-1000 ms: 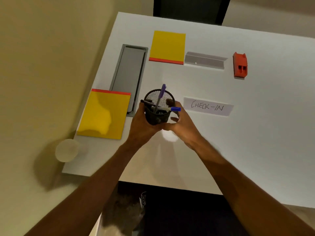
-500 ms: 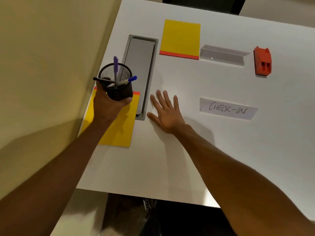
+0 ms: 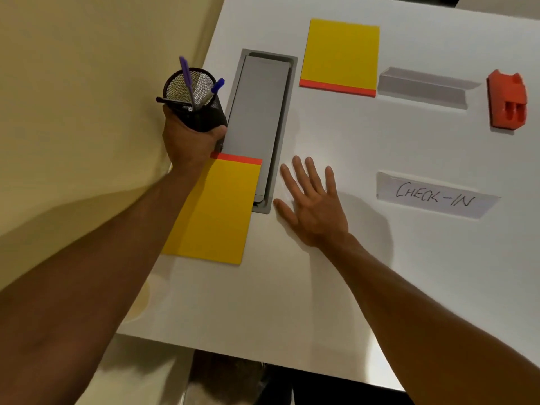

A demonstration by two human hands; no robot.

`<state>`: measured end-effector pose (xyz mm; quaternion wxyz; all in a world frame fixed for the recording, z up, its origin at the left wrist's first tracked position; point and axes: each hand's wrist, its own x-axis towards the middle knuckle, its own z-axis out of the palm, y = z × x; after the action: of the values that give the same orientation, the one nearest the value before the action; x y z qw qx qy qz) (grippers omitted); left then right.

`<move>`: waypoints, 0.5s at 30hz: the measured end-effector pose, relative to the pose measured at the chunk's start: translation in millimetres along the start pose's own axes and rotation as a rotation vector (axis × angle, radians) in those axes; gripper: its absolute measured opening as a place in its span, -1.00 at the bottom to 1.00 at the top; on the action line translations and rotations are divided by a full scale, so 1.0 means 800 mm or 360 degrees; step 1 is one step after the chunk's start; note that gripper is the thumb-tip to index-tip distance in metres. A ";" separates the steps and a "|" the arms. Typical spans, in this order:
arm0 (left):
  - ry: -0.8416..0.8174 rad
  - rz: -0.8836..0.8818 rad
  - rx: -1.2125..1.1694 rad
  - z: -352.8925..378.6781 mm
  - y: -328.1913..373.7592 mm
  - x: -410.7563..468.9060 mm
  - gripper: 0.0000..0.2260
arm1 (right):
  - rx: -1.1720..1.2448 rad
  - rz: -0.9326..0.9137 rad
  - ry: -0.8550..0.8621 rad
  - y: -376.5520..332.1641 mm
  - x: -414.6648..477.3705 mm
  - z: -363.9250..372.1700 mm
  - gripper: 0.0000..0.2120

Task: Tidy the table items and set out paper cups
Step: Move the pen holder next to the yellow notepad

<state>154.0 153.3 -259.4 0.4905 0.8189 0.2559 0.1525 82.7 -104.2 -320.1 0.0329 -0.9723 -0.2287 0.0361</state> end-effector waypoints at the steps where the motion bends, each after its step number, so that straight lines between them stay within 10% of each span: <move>1: 0.0032 -0.0007 0.0004 0.003 -0.001 0.005 -0.11 | -0.0010 0.0003 0.0008 0.000 0.001 0.001 -0.32; 15: 0.0160 -0.0095 0.0059 0.015 -0.015 0.017 -0.13 | 0.0010 0.0005 0.0059 0.002 0.002 0.005 -0.32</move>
<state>167.8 157.1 -275.5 0.4662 0.8112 0.3072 0.1739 84.8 -104.5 -324.2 0.0401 -0.9731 -0.2262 0.0190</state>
